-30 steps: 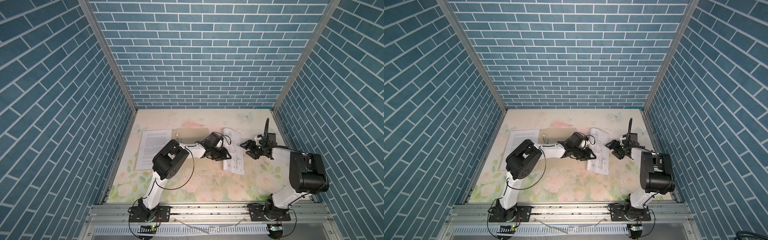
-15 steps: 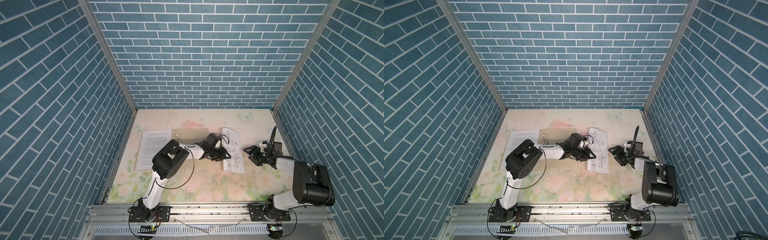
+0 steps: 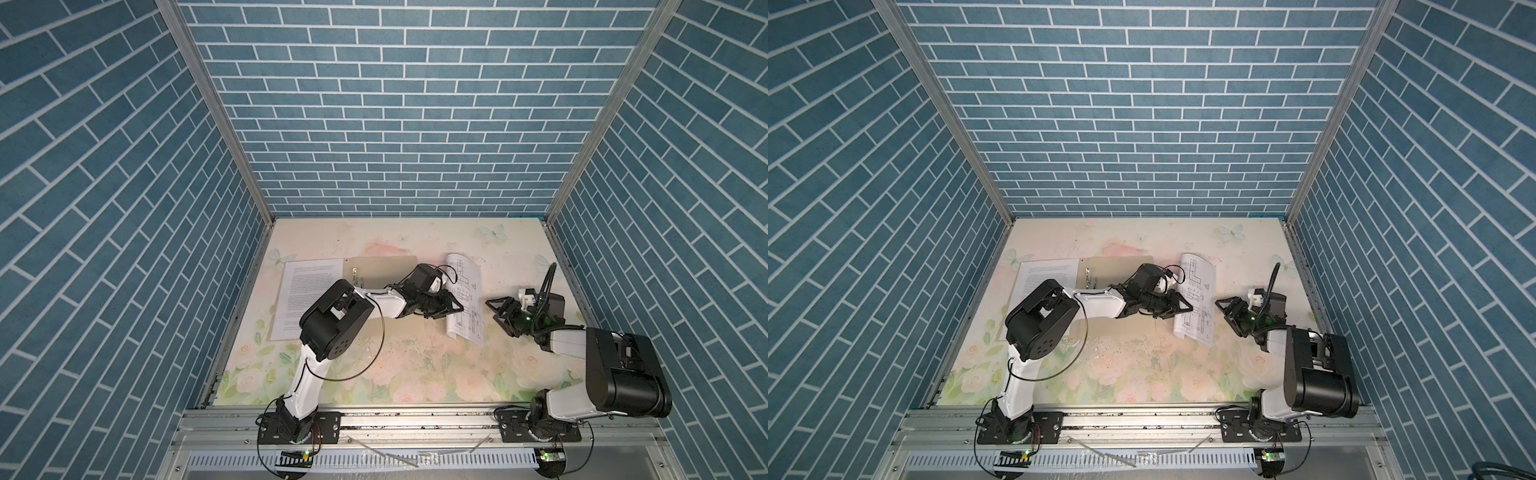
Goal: Put the files into the folder
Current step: 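Raise the sheet upright with the left gripper while the right gripper hovers beside it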
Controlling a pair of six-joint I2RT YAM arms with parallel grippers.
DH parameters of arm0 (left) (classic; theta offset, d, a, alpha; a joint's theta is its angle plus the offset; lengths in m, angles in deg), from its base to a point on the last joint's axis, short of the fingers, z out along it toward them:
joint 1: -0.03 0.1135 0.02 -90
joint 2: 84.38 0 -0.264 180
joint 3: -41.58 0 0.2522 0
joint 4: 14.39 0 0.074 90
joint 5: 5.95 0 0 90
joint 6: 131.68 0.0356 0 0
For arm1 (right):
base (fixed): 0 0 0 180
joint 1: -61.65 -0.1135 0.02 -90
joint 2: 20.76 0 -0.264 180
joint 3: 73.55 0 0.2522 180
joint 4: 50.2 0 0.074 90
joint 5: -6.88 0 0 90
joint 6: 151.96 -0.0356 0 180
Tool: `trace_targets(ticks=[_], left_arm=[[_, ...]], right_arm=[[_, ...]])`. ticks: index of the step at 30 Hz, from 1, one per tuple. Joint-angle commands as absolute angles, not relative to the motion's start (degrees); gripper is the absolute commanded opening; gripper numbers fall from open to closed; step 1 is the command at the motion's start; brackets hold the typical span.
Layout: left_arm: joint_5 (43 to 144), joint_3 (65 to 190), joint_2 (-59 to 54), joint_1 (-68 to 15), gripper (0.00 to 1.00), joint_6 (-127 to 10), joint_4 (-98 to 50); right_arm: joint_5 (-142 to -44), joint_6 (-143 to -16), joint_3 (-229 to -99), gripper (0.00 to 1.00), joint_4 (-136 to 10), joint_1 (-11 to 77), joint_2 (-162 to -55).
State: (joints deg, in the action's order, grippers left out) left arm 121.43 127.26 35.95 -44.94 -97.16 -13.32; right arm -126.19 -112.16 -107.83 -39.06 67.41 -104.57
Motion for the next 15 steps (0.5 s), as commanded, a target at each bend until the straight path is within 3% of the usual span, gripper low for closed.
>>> trace_targets(ticks=[1, 15], left_arm=[[121.66, 126.53, 33.81, -44.62, 0.41, -97.79, -11.48], [122.02, 124.77, 34.1, -44.56, 0.38, -102.77, -4.38]], right_arm=[[-124.35, -114.48, -105.34, 0.74, -41.87, 67.13, -107.37], [-125.45, -117.13, -103.4, 0.74, -35.24, 67.01, -109.01]])
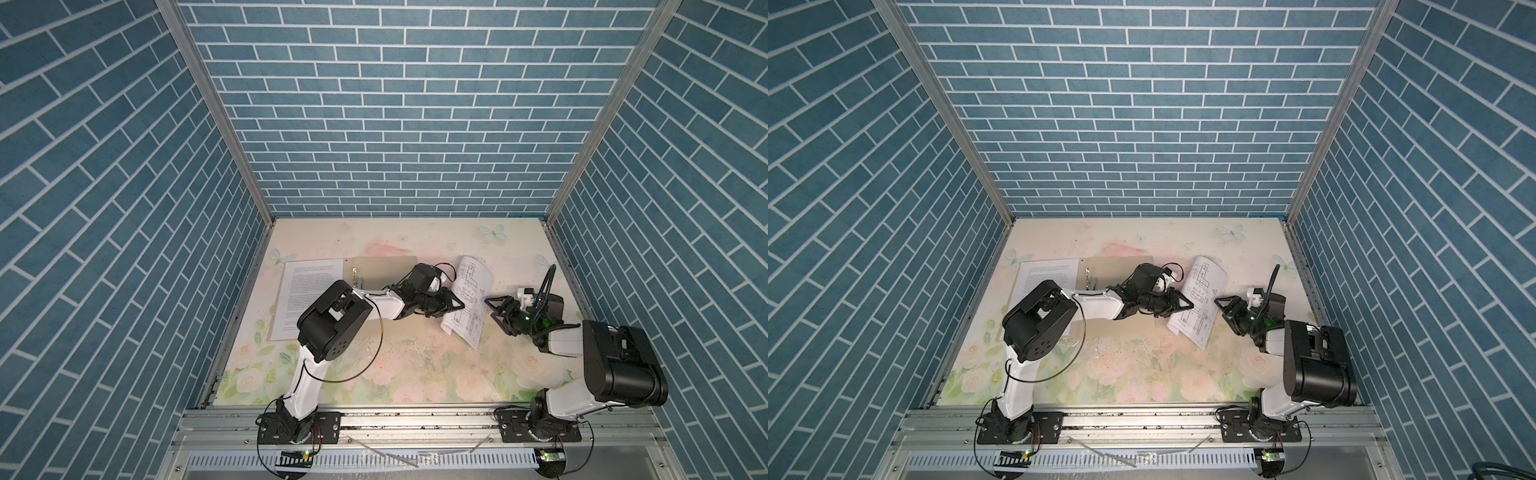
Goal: Put the files into the folder
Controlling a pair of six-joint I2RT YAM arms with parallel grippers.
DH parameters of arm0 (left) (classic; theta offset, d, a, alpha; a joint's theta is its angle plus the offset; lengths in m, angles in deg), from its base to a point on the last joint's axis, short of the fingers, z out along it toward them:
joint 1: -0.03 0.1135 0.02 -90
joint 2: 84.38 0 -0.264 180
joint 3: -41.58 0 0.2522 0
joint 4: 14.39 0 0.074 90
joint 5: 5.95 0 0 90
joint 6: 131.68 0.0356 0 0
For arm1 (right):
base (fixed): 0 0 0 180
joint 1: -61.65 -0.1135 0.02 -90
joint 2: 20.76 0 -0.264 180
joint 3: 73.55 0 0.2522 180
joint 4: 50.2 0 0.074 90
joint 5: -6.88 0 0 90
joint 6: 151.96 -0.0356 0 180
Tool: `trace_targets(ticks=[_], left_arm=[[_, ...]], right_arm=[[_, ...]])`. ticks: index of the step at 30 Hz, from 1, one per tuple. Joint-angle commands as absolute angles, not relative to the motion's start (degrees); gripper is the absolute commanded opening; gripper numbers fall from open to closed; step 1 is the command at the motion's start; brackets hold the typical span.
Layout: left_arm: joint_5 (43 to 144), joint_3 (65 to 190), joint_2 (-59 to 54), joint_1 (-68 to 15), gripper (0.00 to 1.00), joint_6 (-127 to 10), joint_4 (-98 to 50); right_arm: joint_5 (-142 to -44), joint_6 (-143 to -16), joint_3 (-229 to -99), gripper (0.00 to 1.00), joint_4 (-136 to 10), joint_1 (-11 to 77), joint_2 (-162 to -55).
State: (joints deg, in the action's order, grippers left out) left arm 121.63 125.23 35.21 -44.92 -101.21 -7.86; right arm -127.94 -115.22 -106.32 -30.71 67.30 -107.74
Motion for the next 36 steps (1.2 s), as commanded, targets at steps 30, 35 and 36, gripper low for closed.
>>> trace_targets(ticks=[30, 35, 36], left_arm=[[122.19, 123.72, 34.36, -44.62, 0.38, -109.53, 3.56], [122.03, 123.27, 34.36, -44.61, 0.38, -109.44, 3.49], [122.19, 123.23, 34.48, -44.62, 0.38, -109.53, 3.64]], right_arm=[[-128.13, -140.08, -98.97, 0.69, 16.11, 64.16, -126.45], [-128.21, -141.38, -99.77, 0.66, 15.83, 64.11, -123.38], [-128.33, -141.81, -99.82, 0.65, 15.98, 64.11, -122.79]])
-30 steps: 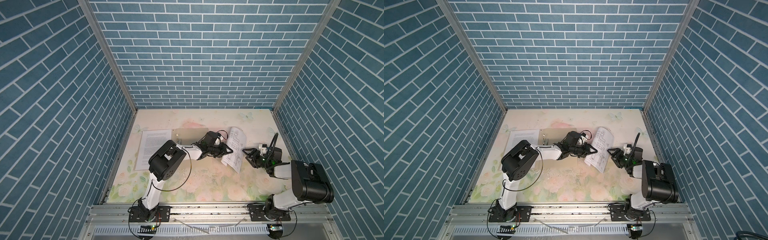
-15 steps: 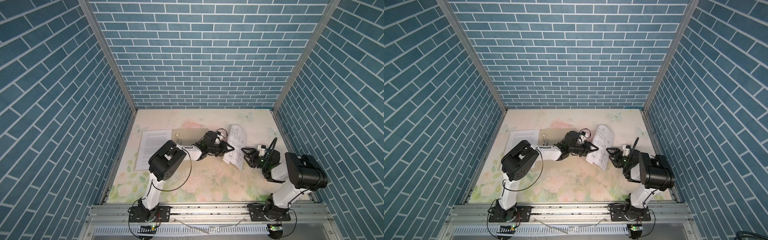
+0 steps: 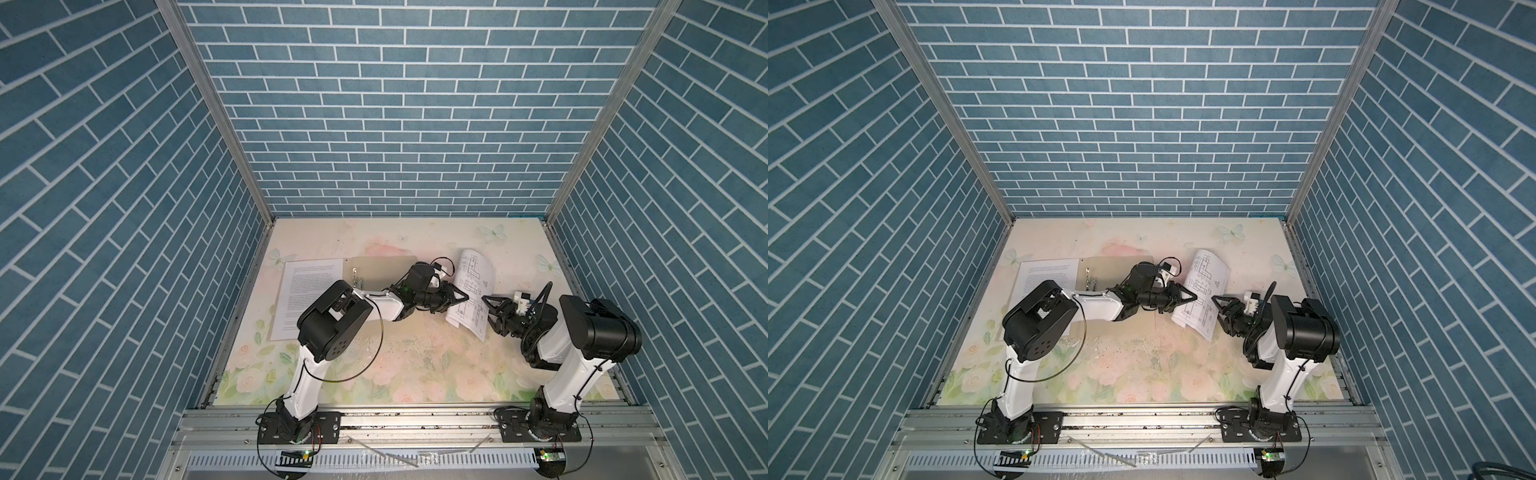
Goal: Put the files into the folder
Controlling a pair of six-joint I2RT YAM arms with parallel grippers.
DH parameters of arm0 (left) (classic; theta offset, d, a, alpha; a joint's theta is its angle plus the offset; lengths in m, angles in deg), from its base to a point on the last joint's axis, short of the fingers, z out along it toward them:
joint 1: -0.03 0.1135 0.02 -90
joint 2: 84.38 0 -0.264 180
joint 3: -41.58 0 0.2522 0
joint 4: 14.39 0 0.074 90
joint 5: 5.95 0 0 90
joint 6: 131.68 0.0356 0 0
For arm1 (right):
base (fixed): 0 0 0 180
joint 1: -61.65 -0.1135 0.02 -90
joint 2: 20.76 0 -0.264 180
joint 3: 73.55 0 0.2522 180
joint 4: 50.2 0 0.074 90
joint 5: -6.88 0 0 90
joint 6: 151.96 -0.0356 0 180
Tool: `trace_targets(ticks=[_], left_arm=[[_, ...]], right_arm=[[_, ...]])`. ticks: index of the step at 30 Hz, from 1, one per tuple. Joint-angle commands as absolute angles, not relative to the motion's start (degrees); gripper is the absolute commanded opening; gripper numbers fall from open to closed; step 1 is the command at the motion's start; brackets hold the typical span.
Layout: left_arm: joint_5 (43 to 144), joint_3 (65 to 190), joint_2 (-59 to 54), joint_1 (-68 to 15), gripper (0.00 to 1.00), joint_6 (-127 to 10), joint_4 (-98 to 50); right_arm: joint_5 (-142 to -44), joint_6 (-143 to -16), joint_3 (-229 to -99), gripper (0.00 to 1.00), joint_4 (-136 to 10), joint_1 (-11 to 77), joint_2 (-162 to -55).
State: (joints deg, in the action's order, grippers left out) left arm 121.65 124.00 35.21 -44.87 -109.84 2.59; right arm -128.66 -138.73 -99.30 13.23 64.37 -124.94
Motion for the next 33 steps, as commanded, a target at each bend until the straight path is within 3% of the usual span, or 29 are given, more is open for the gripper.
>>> trace_targets(ticks=[1, 13, 22, 33], left_arm=[[122.19, 123.14, 34.54, -44.62, 0.38, -109.53, 3.68], [121.93, 122.01, 34.8, -44.62, 0.38, -109.0, 3.25], [121.23, 121.87, 34.1, -44.57, 0.38, -106.31, -0.53], [121.2, 122.15, 33.96, -44.61, 0.39, -105.86, -1.61]], right_arm=[[-128.34, -142.02, -99.88, 0.64, 15.93, 64.11, -122.3], [-129.35, -141.5, -100.15, 0.5, 8.36, 64.11, -114.81], [-129.16, -134.89, -102.28, 0.41, -9.66, 64.11, -104.48], [-129.67, -129.56, -109.31, 0.11, -26.1, 63.26, -97.85]])
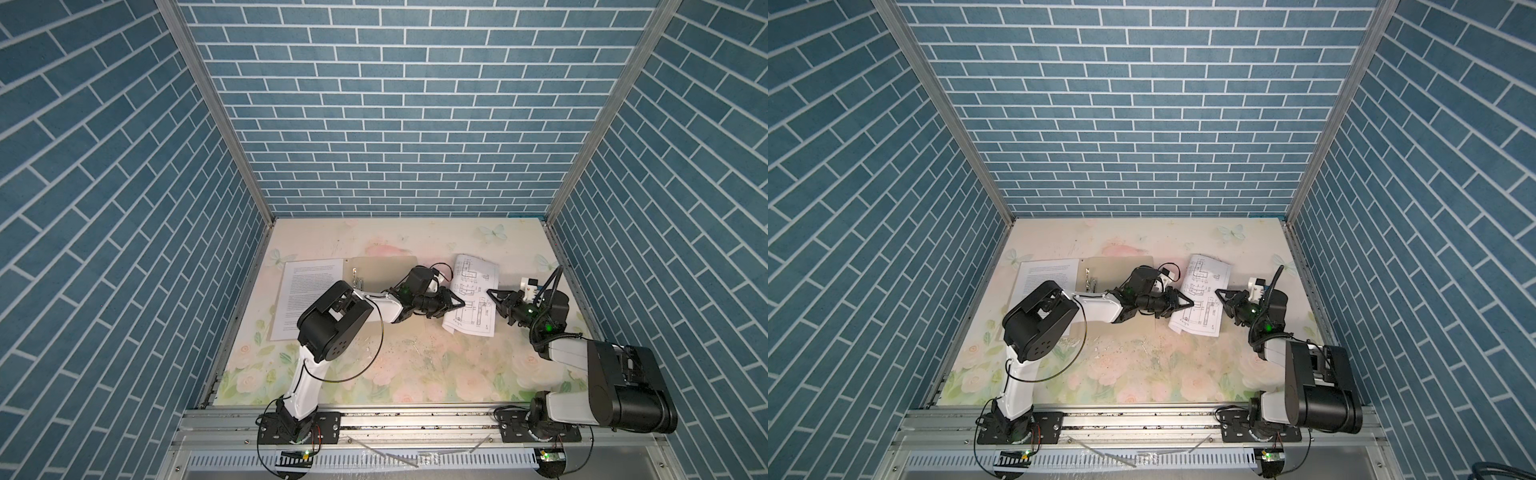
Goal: Put the files into the folder
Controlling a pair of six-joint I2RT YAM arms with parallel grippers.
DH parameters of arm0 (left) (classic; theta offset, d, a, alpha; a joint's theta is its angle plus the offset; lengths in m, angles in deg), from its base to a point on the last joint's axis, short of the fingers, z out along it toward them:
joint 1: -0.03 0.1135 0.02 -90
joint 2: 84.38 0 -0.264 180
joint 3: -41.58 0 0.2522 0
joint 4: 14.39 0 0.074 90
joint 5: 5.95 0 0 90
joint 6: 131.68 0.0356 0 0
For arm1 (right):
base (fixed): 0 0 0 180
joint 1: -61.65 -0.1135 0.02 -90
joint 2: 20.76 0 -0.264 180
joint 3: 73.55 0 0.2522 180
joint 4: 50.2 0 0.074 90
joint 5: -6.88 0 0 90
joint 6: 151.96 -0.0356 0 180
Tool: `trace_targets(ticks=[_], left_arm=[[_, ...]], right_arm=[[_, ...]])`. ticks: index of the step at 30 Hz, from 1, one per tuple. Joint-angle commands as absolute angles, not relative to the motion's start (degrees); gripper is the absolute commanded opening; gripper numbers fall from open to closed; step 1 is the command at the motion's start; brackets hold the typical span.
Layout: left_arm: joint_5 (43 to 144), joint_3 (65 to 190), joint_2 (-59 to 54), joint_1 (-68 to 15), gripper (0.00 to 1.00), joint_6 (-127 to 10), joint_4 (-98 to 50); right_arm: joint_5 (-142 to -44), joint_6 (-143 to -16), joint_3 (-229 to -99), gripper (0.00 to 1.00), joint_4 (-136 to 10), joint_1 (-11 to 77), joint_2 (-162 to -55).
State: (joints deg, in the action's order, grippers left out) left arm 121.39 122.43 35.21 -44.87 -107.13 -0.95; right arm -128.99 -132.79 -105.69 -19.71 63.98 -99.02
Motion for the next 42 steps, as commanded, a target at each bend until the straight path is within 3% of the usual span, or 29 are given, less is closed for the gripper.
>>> trace_targets(ticks=[1, 7, 11, 16, 18, 19, 26, 32, 36, 42], left_arm=[[121.25, 122.22, 33.85, -44.62, 0.39, -105.76, -1.62], [121.14, 122.13, 32.49, -44.38, 0.51, -103.59, -3.98], [120.83, 121.57, 30.31, -43.37, 0.62, -101.49, -6.89], [119.85, 121.14, 26.59, -41.8, 0.8, -97.05, -13.33], [119.23, 120.2, 24.95, -40.91, 0.98, -95.86, -14.7], [119.12, 119.78, 24.17, -40.48, 1.0, -95.13, -15.49], [115.89, 115.52, 17.49, -36.45, 1.0, -89.42, -22.86], [113.9, 108.74, 9.5, -30.36, 1.0, -88.71, -22.04], [111.9, 107.54, 3.57, -25.32, 1.0, -84.12, -29.05], [112.17, 106.42, -1.12, -18.56, 1.0, -79.76, -35.53]], right_arm=[[-129.49, -128.37, -110.29, 0.09, -28.68, 62.94, -97.68], [-127.02, -121.57, -115.46, 0.0, -43.27, 61.65, -94.7], [-125.16, -116.95, -120.21, 0.0, -54.1, 61.57, -91.27], [-121.98, -111.8, -127.72, 0.0, -66.14, 60.33, -89.4], [-120.18, -109.7, -131.39, 0.0, -70.73, 58.9, -90.19], [-119.43, -108.91, -133.05, 0.0, -72.41, 58.11, -90.7], [-116.39, -108.46, -146.27, 0.0, -76.52, 51.45, -98.01], [-115.64, -108.81, -162.77, 0.0, -78.86, 41.27, -110.96], [-117.14, -110.61, -173.59, 0.0, -78.51, 35.48, -118.91], [-119.38, -116.07, -179.88, 0.0, -71.49, 33.09, -120.99]])
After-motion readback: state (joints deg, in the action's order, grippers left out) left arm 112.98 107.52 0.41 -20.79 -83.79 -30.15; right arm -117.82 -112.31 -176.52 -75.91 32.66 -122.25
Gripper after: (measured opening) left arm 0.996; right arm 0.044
